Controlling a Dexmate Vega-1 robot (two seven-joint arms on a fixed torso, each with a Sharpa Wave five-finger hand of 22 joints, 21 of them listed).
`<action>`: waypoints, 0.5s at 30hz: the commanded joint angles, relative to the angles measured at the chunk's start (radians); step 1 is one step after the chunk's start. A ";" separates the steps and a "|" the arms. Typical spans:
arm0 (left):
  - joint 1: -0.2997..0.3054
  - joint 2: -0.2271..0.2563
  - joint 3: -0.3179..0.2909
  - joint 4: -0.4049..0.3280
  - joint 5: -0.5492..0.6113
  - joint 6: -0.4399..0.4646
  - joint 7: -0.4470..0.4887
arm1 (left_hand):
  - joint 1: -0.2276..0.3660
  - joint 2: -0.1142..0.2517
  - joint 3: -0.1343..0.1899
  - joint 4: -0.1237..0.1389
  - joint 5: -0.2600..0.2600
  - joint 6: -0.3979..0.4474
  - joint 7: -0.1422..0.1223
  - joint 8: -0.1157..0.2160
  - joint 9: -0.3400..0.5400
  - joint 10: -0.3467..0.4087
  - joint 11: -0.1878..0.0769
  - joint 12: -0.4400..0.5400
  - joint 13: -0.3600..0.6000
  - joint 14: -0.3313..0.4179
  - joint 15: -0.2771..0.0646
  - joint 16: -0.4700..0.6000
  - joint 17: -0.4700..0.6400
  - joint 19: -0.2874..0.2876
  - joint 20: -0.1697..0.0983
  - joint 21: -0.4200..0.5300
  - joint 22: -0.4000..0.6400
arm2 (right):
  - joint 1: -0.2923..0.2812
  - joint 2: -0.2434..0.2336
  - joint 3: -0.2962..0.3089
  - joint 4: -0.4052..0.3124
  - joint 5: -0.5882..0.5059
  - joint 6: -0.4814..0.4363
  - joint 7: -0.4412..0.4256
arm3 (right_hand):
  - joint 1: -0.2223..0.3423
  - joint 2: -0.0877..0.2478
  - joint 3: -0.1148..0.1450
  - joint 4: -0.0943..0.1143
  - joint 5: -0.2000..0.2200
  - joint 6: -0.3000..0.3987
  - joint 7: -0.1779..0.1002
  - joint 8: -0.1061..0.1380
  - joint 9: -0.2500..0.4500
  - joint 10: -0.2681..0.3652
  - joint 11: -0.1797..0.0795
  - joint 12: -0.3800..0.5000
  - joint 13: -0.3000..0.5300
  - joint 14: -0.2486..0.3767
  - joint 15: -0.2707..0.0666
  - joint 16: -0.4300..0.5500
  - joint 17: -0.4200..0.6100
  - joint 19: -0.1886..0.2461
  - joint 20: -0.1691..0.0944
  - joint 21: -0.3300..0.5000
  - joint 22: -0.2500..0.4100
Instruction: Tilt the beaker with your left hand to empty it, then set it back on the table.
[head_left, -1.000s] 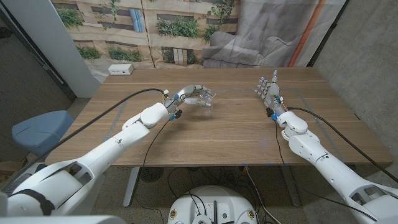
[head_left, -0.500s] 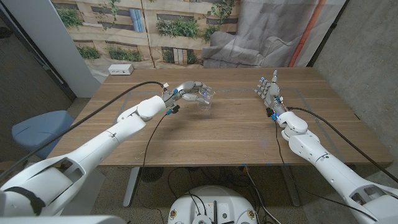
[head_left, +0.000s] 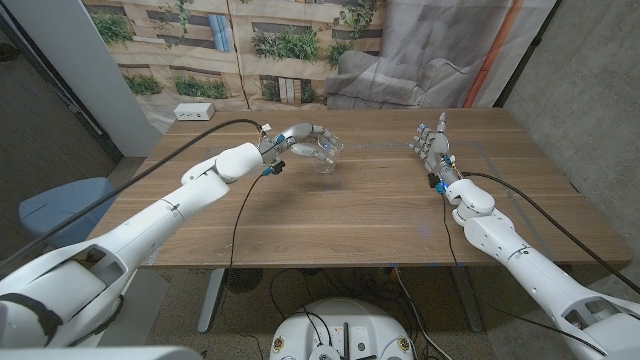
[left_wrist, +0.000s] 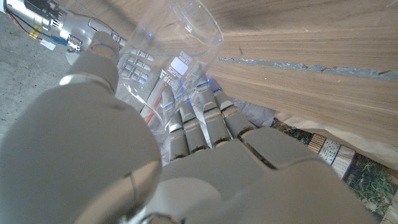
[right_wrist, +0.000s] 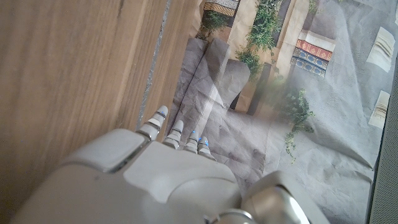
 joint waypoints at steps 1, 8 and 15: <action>-0.042 0.022 0.029 -0.052 0.064 0.053 -0.053 | 0.152 0.181 -0.003 -0.003 0.006 0.078 -0.054 0.026 0.003 0.152 -0.137 0.005 0.003 0.108 -0.275 0.002 0.105 0.012 -0.089 0.003 0.004 | -0.001 0.000 0.000 0.001 0.000 0.001 0.000 | 0.004 0.088 -0.006 0.001 0.006 -0.007 -0.003 0.005 0.002 -0.004 -0.002 0.006 0.005 -0.005 -0.019 0.003 0.002 0.001 0.006 0.006 0.004; -0.077 0.022 0.055 -0.068 0.112 0.080 -0.093 | 0.154 0.183 -0.005 -0.003 0.007 0.079 -0.054 0.026 0.002 0.155 -0.138 0.005 0.005 0.108 -0.275 0.000 0.105 0.013 -0.089 0.003 0.004 | 0.000 0.000 0.000 0.001 0.000 0.001 0.000 | 0.004 0.088 -0.006 0.001 0.006 -0.007 -0.001 0.005 0.002 -0.004 -0.001 0.006 0.005 -0.003 -0.018 0.003 0.002 0.001 0.006 0.007 0.004; -0.103 0.027 0.077 -0.097 0.172 0.118 -0.119 | 0.159 0.185 -0.008 -0.005 0.007 0.080 -0.058 0.027 0.002 0.156 -0.139 0.001 0.005 0.108 -0.275 -0.003 0.105 0.013 -0.090 0.002 0.004 | -0.001 0.000 0.000 0.000 0.000 0.000 0.001 | 0.004 0.089 -0.006 0.001 0.006 -0.008 -0.002 0.005 0.002 -0.004 -0.001 0.006 0.005 -0.003 -0.017 0.003 0.002 0.001 0.005 0.006 0.004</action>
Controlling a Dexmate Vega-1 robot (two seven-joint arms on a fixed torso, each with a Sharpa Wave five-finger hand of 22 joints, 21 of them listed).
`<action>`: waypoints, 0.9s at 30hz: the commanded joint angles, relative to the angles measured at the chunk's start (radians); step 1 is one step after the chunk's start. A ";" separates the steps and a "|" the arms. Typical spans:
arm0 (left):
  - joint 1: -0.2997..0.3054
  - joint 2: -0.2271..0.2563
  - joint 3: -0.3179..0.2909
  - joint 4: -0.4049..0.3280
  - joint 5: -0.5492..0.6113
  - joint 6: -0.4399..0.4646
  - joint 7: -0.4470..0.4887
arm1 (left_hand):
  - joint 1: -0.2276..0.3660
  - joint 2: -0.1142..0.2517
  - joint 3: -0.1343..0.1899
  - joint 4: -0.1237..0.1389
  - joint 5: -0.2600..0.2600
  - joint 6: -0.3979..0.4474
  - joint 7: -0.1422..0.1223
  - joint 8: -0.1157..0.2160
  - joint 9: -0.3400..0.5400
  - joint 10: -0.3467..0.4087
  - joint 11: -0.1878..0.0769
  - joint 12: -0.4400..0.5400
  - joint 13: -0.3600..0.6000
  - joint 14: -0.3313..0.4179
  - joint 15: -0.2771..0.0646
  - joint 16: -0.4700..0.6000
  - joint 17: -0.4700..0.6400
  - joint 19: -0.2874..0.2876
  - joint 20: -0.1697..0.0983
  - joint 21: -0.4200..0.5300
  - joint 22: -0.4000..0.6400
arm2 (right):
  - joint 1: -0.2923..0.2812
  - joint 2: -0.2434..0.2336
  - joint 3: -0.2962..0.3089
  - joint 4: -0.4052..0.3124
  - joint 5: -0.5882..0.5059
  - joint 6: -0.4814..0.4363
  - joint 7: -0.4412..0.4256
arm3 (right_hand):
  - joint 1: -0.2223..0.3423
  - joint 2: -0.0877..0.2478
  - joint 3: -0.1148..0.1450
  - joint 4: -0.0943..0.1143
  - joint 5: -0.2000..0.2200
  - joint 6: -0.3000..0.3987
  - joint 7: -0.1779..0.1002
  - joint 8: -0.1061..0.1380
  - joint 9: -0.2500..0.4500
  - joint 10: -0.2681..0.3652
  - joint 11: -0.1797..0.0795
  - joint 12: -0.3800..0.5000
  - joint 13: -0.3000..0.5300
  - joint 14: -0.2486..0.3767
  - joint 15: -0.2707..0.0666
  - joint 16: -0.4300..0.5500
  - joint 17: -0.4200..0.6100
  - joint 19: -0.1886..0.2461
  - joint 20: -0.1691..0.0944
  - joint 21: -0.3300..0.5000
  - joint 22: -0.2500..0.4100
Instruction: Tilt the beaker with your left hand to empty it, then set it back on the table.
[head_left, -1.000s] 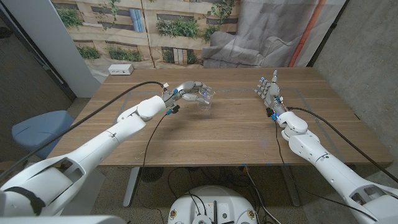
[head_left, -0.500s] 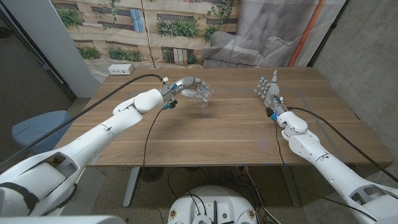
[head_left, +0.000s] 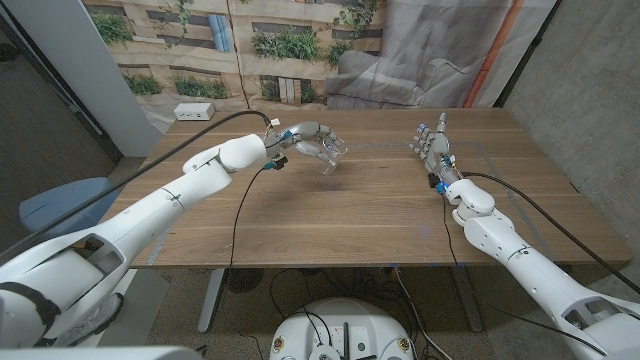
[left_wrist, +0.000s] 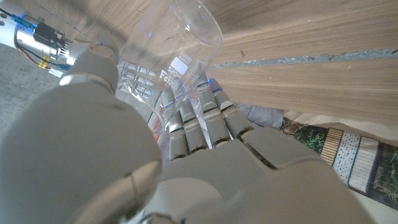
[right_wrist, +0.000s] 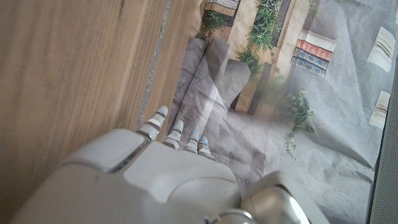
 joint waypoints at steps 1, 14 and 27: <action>-0.051 0.010 0.040 -0.052 0.095 0.062 -0.059 | 0.159 0.185 -0.001 -0.003 0.007 0.080 -0.058 0.027 0.003 0.153 -0.143 0.004 0.003 0.107 -0.274 -0.002 0.105 0.011 -0.088 0.002 0.004 | 0.000 0.000 0.000 0.000 0.000 0.000 0.000 | 0.004 0.089 -0.006 0.001 0.006 -0.008 -0.002 0.005 0.002 -0.004 -0.001 0.006 0.005 -0.004 -0.018 0.003 0.002 0.001 0.005 0.006 0.004; -0.105 0.010 0.085 -0.062 0.179 0.089 -0.136 | 0.163 0.187 -0.008 -0.002 0.008 0.078 -0.059 0.027 0.002 0.154 -0.142 -0.003 0.005 0.111 -0.274 -0.004 0.109 0.013 -0.085 0.001 0.004 | 0.000 0.000 0.000 0.000 0.000 0.000 0.001 | 0.004 0.089 -0.006 0.001 0.006 -0.007 -0.002 0.005 0.002 -0.003 0.000 0.006 0.005 -0.003 -0.017 0.003 0.002 0.001 0.006 0.006 0.004; -0.165 -0.010 0.135 -0.064 0.262 0.116 -0.220 | 0.166 0.188 -0.016 -0.002 0.008 0.078 -0.056 0.027 0.000 0.159 -0.141 -0.005 0.010 0.117 -0.274 -0.003 0.115 0.016 -0.082 0.001 0.004 | 0.000 0.000 0.000 0.000 0.000 0.000 0.000 | 0.004 0.088 -0.006 0.001 0.006 -0.006 -0.002 0.006 0.002 -0.004 -0.002 0.006 0.005 -0.005 -0.018 0.003 0.002 0.001 0.006 0.006 0.004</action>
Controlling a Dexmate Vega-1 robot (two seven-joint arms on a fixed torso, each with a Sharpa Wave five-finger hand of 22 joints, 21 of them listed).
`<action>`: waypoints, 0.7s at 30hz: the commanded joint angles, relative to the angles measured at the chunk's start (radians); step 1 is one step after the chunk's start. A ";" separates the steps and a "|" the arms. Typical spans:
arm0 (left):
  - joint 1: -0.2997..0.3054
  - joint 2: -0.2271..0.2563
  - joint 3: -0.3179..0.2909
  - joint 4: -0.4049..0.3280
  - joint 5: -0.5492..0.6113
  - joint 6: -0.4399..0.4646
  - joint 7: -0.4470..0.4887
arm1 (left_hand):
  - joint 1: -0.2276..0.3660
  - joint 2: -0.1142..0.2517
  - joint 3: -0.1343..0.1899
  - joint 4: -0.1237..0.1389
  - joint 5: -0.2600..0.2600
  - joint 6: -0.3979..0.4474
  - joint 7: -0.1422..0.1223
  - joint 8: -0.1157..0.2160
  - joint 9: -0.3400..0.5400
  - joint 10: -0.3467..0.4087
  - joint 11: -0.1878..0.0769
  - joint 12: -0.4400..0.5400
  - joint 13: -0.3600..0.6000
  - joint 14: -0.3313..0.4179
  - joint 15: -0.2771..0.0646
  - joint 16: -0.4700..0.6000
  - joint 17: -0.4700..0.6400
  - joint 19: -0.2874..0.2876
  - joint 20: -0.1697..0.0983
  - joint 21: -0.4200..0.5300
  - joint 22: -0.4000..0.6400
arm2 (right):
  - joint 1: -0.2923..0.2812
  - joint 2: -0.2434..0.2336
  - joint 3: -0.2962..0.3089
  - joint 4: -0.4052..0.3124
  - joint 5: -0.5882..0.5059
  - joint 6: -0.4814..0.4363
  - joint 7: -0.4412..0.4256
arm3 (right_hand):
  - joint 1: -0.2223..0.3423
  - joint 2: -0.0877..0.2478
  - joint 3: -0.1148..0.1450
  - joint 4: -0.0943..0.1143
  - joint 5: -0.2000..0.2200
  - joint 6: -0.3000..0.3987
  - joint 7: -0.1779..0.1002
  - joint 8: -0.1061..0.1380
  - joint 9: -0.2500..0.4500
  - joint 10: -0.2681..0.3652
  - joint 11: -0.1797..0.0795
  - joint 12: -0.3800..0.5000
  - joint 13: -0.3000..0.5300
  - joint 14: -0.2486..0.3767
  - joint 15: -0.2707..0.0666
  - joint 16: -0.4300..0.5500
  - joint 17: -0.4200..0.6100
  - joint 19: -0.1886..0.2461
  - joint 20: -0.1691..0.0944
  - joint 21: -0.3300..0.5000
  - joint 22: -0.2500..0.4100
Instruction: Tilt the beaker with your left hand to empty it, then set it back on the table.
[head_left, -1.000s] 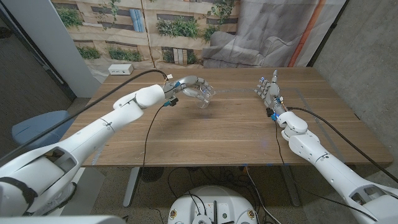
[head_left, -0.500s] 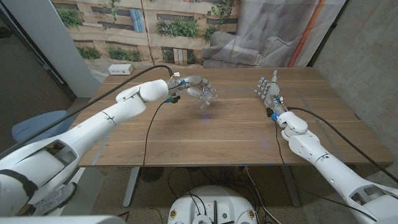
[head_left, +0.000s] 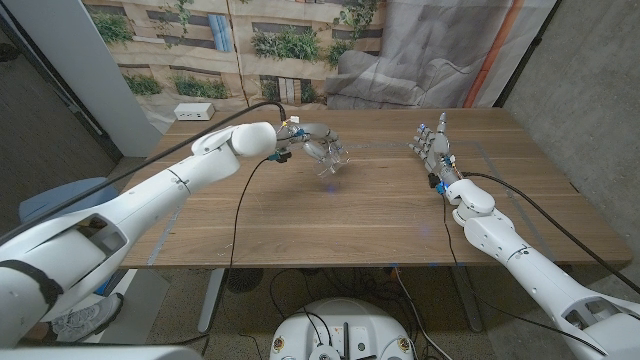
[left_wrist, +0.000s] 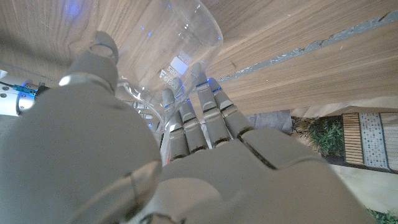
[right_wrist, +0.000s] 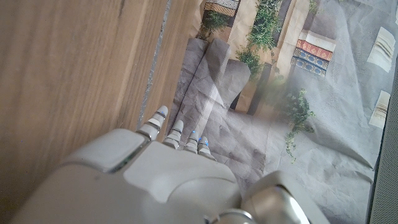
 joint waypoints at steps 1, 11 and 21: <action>-0.057 -0.017 0.047 0.000 0.080 0.012 -0.081 | 0.166 0.188 -0.004 -0.001 0.004 0.075 -0.059 0.027 0.005 0.150 -0.143 -0.003 0.008 0.106 -0.270 0.006 0.115 0.008 -0.083 0.001 0.004 | 0.000 0.000 0.000 0.000 0.000 0.000 0.000 | 0.004 0.088 -0.006 0.001 0.006 -0.005 -0.002 0.006 0.002 -0.004 -0.002 0.006 0.005 -0.005 -0.018 0.003 0.002 0.001 0.006 0.007 0.004; -0.109 -0.043 0.097 0.024 0.188 -0.006 -0.119 | 0.166 0.189 -0.009 0.000 0.004 0.076 -0.058 0.028 0.004 0.155 -0.143 -0.004 0.012 0.110 -0.269 0.007 0.120 0.011 -0.083 0.001 0.004 | 0.001 0.000 0.000 0.000 0.000 0.000 0.001 | 0.004 0.088 -0.006 0.001 0.006 -0.007 -0.002 0.005 0.002 -0.003 -0.002 0.006 0.005 -0.004 -0.019 0.003 0.002 0.001 0.005 0.006 0.004; -0.125 -0.053 0.117 0.003 0.252 0.018 -0.164 | 0.168 0.192 -0.014 0.000 0.004 0.072 -0.055 0.026 0.003 0.154 -0.143 -0.008 0.016 0.111 -0.269 0.003 0.123 0.011 -0.082 -0.001 0.004 | 0.001 0.000 0.000 0.000 0.000 0.000 0.000 | 0.004 0.088 -0.006 0.001 0.006 -0.006 -0.002 0.006 0.002 -0.004 -0.001 0.006 0.005 -0.005 -0.018 0.003 0.002 0.001 0.006 0.007 0.004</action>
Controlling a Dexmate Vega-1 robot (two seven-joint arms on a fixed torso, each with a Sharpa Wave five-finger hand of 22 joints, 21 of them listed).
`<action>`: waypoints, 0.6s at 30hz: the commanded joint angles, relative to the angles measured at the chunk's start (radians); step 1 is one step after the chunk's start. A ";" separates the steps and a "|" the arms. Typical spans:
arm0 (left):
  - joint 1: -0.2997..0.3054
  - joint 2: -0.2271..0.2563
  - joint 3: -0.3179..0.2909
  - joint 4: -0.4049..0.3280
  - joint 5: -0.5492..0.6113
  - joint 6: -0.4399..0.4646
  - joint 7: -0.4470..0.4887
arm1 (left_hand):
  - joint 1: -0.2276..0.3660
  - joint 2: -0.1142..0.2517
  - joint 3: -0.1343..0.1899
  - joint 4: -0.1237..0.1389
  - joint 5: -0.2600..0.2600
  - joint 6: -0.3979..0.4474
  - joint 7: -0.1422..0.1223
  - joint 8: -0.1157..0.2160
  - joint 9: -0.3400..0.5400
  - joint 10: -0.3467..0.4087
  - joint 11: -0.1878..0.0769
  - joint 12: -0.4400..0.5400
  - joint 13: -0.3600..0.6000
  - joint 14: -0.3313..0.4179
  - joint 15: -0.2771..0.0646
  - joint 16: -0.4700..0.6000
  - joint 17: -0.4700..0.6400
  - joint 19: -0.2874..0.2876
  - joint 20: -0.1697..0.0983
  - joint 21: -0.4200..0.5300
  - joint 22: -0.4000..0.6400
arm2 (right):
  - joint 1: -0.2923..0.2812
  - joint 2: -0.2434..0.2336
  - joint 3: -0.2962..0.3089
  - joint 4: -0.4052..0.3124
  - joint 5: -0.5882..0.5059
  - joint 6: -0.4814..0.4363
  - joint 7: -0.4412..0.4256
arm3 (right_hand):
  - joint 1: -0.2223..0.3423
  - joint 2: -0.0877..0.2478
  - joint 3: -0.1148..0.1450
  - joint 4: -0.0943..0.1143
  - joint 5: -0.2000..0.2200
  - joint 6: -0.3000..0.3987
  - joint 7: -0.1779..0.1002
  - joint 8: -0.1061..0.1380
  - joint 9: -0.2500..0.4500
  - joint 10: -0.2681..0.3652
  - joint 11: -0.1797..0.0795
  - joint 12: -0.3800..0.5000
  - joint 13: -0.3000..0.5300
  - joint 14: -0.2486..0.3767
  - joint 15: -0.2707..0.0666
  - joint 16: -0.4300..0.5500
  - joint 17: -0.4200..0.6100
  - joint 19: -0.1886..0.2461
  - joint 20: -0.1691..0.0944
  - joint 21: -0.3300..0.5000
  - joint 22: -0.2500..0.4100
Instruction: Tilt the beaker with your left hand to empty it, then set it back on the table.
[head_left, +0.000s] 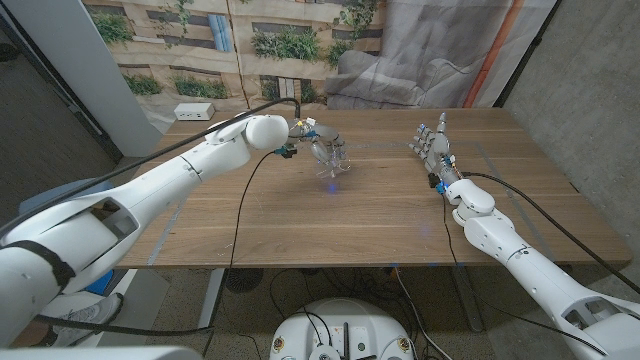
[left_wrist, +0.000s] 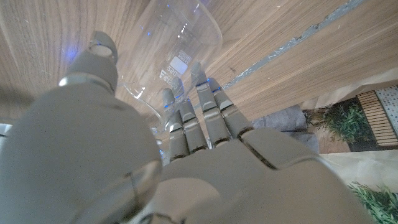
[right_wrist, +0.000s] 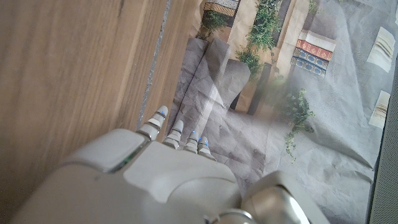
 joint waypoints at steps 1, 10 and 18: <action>-0.035 -0.016 0.036 -0.011 0.088 0.012 -0.063 | 0.168 0.192 -0.001 0.001 0.004 0.072 -0.055 0.016 0.003 0.151 -0.139 -0.002 0.004 0.101 -0.266 0.000 0.122 0.011 -0.082 -0.001 0.004 | 0.000 0.000 0.000 0.000 0.000 0.000 0.000 | 0.004 0.088 -0.006 0.001 0.006 -0.006 -0.002 0.006 0.002 -0.003 -0.001 0.006 0.005 -0.004 -0.017 0.003 0.002 0.001 0.006 0.006 0.004; -0.038 -0.025 0.051 -0.022 0.148 0.055 -0.093 | 0.168 0.196 -0.003 0.002 0.005 0.070 -0.054 0.015 0.003 0.152 -0.139 -0.003 0.008 0.101 -0.266 -0.002 0.125 0.011 -0.079 -0.001 0.005 | 0.000 0.000 0.000 0.001 0.000 0.000 0.000 | 0.004 0.088 -0.006 0.001 0.006 -0.006 -0.002 0.006 0.002 -0.004 -0.002 0.006 0.005 -0.004 -0.019 0.003 0.002 0.001 0.005 0.006 0.004; -0.041 -0.037 0.066 -0.022 0.176 0.055 -0.107 | 0.168 0.201 -0.005 0.003 0.005 0.071 -0.052 0.016 0.003 0.155 -0.139 -0.003 0.014 0.103 -0.266 -0.003 0.128 0.011 -0.077 -0.002 0.005 | 0.000 0.000 0.000 0.001 0.000 0.001 0.000 | 0.004 0.088 -0.006 0.001 0.006 -0.007 -0.001 0.005 0.002 -0.003 -0.001 0.006 0.005 -0.003 -0.017 0.003 0.002 0.001 0.006 0.006 0.004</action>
